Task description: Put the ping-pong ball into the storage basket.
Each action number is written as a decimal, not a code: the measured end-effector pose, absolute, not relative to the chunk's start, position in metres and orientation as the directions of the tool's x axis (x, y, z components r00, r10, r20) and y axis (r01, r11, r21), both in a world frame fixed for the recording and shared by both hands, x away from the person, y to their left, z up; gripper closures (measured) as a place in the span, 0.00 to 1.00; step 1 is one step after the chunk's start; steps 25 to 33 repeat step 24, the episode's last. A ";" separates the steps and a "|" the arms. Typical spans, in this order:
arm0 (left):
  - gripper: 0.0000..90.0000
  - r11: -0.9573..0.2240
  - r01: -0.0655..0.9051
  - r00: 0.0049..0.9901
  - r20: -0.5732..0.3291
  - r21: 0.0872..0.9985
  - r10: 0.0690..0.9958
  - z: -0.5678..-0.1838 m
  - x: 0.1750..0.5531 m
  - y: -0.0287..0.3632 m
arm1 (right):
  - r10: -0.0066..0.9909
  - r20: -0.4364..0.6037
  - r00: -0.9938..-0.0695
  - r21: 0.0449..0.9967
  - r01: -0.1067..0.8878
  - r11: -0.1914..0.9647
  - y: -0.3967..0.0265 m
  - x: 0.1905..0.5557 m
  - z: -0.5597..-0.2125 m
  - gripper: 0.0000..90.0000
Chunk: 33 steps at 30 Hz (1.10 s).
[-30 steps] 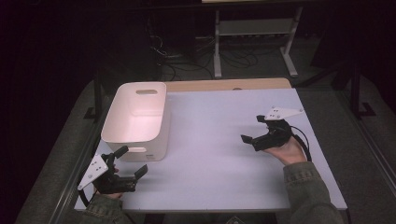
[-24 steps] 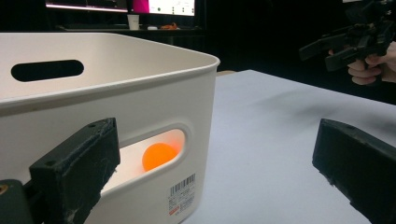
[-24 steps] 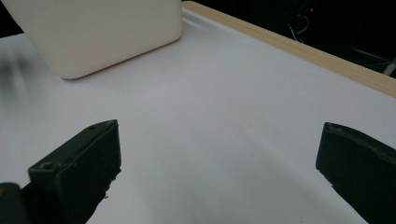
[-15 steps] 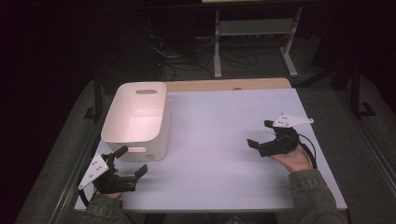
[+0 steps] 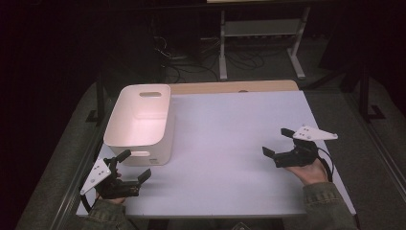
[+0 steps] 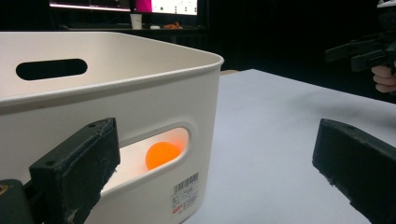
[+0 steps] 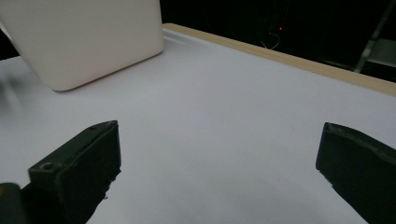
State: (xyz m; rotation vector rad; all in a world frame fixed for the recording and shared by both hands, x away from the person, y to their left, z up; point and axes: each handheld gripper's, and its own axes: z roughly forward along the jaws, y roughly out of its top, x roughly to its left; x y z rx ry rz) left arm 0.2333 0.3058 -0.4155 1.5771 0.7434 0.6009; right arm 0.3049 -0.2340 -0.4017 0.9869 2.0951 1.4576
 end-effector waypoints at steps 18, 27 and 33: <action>0.00 -0.062 0.125 0.654 -0.035 0.990 0.755 -0.416 0.233 0.306 | 0.763 0.051 -0.645 0.959 0.245 0.143 -0.251 0.277 -0.414 0.00; 0.00 -0.061 0.124 0.653 -0.035 0.990 0.756 -0.416 0.233 0.306 | 0.773 0.041 -0.633 0.964 0.229 0.137 -0.256 0.273 -0.413 0.00; 0.00 -0.061 0.124 0.653 -0.035 0.990 0.756 -0.416 0.233 0.306 | 0.773 0.041 -0.633 0.964 0.229 0.137 -0.256 0.273 -0.413 0.00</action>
